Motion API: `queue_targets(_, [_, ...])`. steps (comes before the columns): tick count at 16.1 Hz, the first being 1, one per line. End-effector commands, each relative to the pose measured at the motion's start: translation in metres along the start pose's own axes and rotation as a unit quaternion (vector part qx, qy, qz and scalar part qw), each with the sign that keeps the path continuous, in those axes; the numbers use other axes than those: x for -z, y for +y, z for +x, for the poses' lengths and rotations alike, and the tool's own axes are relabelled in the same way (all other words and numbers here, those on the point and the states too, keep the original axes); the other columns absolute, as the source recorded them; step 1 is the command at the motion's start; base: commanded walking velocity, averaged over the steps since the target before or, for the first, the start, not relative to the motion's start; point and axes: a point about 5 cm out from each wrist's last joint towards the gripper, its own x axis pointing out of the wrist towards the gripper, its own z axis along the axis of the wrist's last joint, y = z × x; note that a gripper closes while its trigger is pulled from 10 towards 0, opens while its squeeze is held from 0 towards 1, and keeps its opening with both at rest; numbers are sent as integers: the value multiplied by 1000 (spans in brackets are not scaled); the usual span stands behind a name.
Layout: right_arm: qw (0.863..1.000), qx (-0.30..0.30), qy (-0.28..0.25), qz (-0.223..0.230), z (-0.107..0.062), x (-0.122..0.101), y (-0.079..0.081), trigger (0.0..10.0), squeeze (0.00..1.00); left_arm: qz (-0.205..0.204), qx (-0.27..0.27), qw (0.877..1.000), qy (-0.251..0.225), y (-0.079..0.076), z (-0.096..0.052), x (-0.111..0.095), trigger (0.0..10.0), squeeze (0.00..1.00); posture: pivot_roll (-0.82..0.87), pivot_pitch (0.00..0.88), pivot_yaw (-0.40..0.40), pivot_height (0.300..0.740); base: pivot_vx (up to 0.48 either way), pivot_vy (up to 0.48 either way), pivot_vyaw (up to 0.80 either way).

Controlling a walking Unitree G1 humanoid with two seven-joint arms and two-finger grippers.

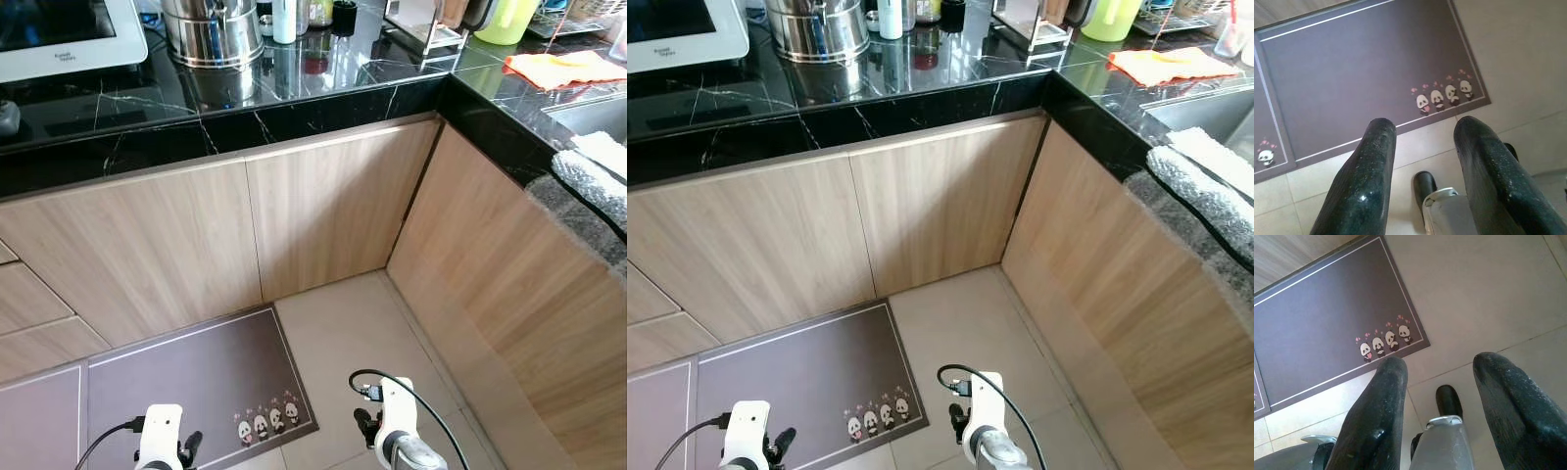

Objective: Kitchen organization

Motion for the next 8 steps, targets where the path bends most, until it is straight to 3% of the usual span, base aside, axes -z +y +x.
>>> queue_targets(1, [1000,-1,4,2,0,2,1,10000,0,8,13,1000,10,2,-1,3,10000,0,17,32,6,740,0,0,-719])
queue_targets(4, [1000,3,6,5,-1,5,-2,10000,0,9,42,999,13,-2,0,1,10000,0,23,17,5,740,0,0,-719])
queue_targets(8, [1000,6,6,6,-1,5,-5,10000,0,13,30,999,38,-3,-1,8,10000,0,-1,9,-5,740,0,0,-712])
